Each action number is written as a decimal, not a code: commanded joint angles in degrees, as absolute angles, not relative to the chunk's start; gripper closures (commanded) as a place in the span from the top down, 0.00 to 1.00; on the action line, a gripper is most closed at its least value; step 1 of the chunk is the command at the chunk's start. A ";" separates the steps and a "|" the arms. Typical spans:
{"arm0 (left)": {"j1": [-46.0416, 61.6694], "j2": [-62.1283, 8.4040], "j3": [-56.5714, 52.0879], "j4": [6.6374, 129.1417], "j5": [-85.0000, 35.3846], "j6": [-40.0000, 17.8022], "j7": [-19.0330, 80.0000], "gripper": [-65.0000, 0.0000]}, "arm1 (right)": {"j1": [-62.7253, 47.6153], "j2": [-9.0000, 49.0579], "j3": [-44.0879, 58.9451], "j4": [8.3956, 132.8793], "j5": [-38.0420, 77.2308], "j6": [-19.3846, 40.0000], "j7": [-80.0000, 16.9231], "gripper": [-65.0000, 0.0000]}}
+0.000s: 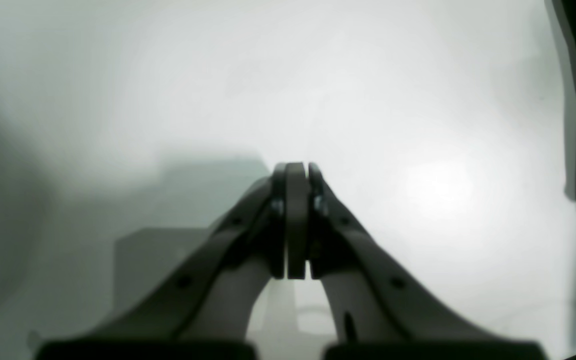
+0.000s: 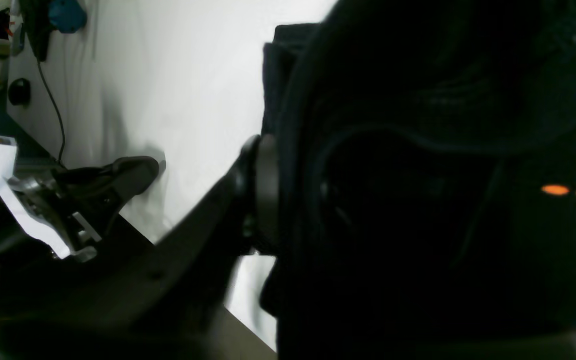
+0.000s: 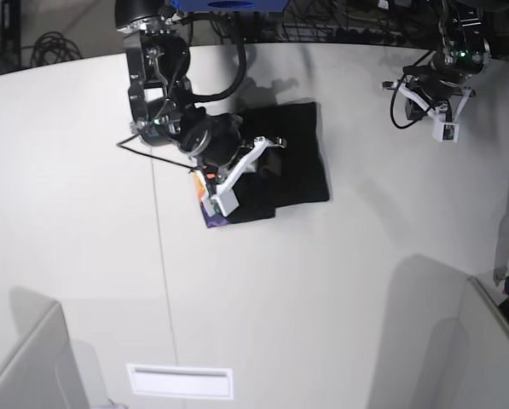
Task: Fold the T-shirt properly
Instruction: 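Press and smooth the folded bundle with the right gripper, left gripper withdrawn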
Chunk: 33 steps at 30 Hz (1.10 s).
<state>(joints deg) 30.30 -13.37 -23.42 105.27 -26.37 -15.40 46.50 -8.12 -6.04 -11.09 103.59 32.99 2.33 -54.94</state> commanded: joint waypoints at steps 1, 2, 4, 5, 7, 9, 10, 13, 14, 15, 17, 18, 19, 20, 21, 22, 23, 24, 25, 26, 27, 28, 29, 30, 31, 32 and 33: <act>30.20 -14.02 -23.69 106.15 -26.77 -15.60 45.49 0.00 | -7.25 -6.64 -11.30 103.96 34.24 2.42 -54.02 0.27; 30.20 -14.02 -23.69 106.15 -26.77 -15.60 45.49 0.00 | -7.25 -6.64 -11.30 103.52 34.24 2.42 -54.02 0.33; 30.20 -14.02 -23.69 106.15 -26.77 -15.60 45.49 0.00 | -7.25 -6.64 -11.30 102.46 34.24 2.42 -54.02 0.43; 30.20 -14.02 -23.69 106.15 -26.77 -15.60 45.49 0.00 | -7.25 -6.64 -11.30 102.11 34.24 2.42 -53.93 0.45; 30.20 -14.02 -23.69 106.15 -26.77 -15.60 45.49 0.00 | -7.25 -6.73 -11.38 101.93 34.24 2.42 -53.85 0.46; 30.20 -14.02 -23.78 106.15 -26.77 -15.60 45.49 0.00 | -7.25 -6.73 -11.38 101.93 34.24 2.42 -53.85 0.46; 30.20 -14.02 -23.78 106.15 -26.77 -15.60 45.49 0.00 | -7.25 -6.73 -11.38 101.93 34.24 2.42 -53.93 0.46; 30.20 -14.02 -24.22 106.15 -26.77 -15.60 45.49 0.00 | -7.16 -6.73 -13.93 101.93 34.24 2.42 -53.76 0.46; 30.20 -14.02 -25.27 106.24 -26.77 -15.60 45.49 0.00 | -6.73 -6.73 -14.99 101.76 34.15 2.42 -53.76 0.46; 30.20 -13.85 -26.33 106.33 -26.77 -15.60 45.49 0.00 | -6.02 -6.73 -16.22 101.14 34.24 2.42 -53.76 0.46; 30.11 -13.85 -27.91 106.42 -26.77 -15.60 45.49 0.00 | -4.44 -6.73 -18.77 99.12 34.24 2.42 -54.02 0.46; 30.11 -13.93 -28.62 106.42 -26.86 -15.60 45.49 0.00 | -3.47 -6.73 -20.09 98.07 34.24 2.42 -54.11 0.46; 30.11 -13.93 -29.41 106.42 -26.86 -15.60 45.49 0.00 | -2.42 -6.73 -21.76 96.84 34.24 2.42 -54.11 0.46; 30.11 -13.93 -30.55 106.42 -26.86 -15.60 45.49 0.00 | -1.36 -6.73 -23.87 95.78 34.24 2.42 -54.11 0.46; 30.11 -13.93 -31.52 106.42 -26.86 -15.69 45.49 0.00 | -0.40 -6.73 -25.63 95.25 34.24 2.42 -54.11 0.46; 30.11 -13.93 -32.57 106.42 -26.86 -15.69 45.49 0.00 | 0.57 -6.73 -27.74 95.08 34.24 2.42 -54.11 0.46; 30.11 -13.93 -33.54 106.33 -26.86 -16.48 45.49 0.00 | 1.45 -6.73 -29.76 95.25 34.24 2.42 -54.20 0.46; 30.11 -13.93 -34.68 106.15 -26.86 -18.24 45.58 0.00 | 2.24 -6.73 -31.60 95.43 34.33 2.42 -54.55 0.46; 30.11 -13.93 -36.00 106.07 -26.86 -20.88 45.85 0.00 | 3.12 -6.81 -33.19 95.60 34.33 2.33 -55.69 0.46; 30.11 -13.93 -37.41 105.98 -26.86 -23.43 45.93 0.00 | 3.82 -6.81 -34.51 95.69 34.33 2.33 -56.66 0.46; 30.11 -13.76 -38.81 105.98 -26.86 -25.89 45.93 0.00 | 4.26 -6.90 -35.47 95.69 34.33 2.33 -57.36 0.46; 30.11 -13.67 -40.04 105.98 -26.86 -27.91 45.93 0.00 | 4.44 -6.90 -36.18 95.69 34.33 2.33 -57.63 0.46; 30.11 -13.67 -40.75 105.89 -26.86 -29.14 45.93 0.00 | 4.53 -6.90 -36.44 95.78 34.33 2.33 -57.71 0.46; 30.11 -13.67 -41.45 105.89 -26.86 -30.11 46.02 0.00 | 4.53 -6.81 -36.44 96.31 34.33 2.33 -57.71 0.45; 30.11 -13.67 -42.07 105.89 -26.86 -30.90 46.02 0.00 | 4.35 -6.46 -35.74 97.80 34.15 2.33 -57.63 0.43; 30.20 -13.58 -42.24 105.89 -26.86 -31.34 46.02 0.00 | 4.09 -6.29 -34.33 99.38 34.15 2.33 -57.45 0.39; 30.37 -13.58 -42.24 105.89 -26.86 -31.34 46.02 0.00 | 3.38 -5.41 -32.22 101.41 34.15 2.33 -56.75 0.31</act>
<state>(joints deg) 29.91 -12.84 -41.91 105.10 -26.28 -30.96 46.98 2.17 -5.34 -32.58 100.29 33.67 2.22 -58.15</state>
